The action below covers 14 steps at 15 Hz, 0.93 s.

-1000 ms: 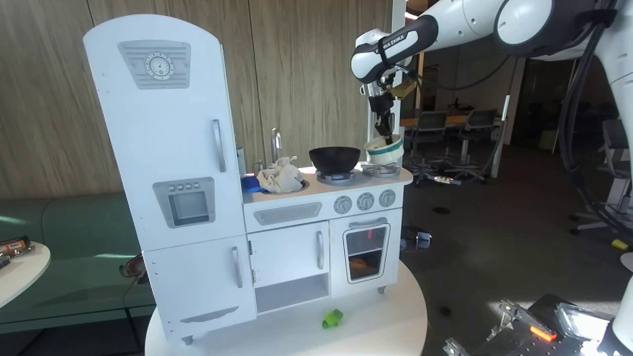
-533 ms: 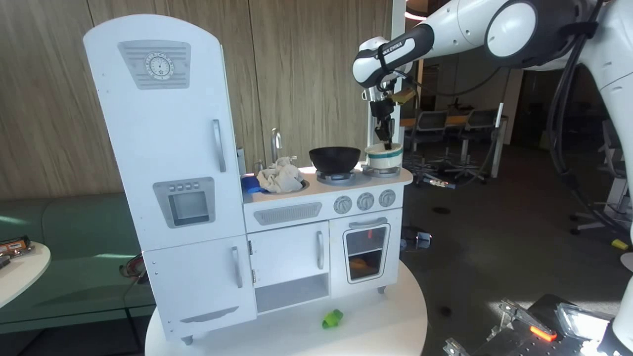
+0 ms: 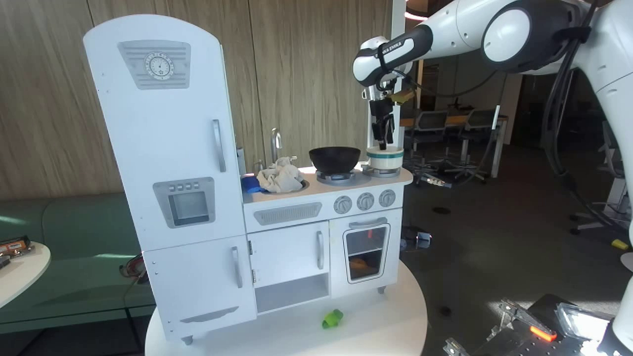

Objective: Pour the contents of the white bowl into the black bowl

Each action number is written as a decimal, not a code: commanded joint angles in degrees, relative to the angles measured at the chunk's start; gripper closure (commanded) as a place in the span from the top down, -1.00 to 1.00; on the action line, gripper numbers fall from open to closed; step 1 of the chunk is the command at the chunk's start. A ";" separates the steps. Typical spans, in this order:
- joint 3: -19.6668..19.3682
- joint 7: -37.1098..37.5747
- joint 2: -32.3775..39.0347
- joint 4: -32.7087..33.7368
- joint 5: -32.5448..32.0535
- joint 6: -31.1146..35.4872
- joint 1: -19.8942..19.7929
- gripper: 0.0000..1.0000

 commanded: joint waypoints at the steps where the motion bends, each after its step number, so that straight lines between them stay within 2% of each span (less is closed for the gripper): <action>1: 0.38 1.63 -0.47 2.64 -0.24 -3.01 0.80 1.00; 4: 0.18 4.53 -1.59 3.43 -0.83 -7.05 2.11 1.00; 8: 0.63 6.96 -3.20 5.65 -2.20 -16.90 4.94 1.00; 12: 1.10 6.53 -4.12 9.16 -2.52 -25.83 8.72 1.00; 14: 3.16 4.62 -3.71 12.29 -2.00 -30.13 9.35 1.00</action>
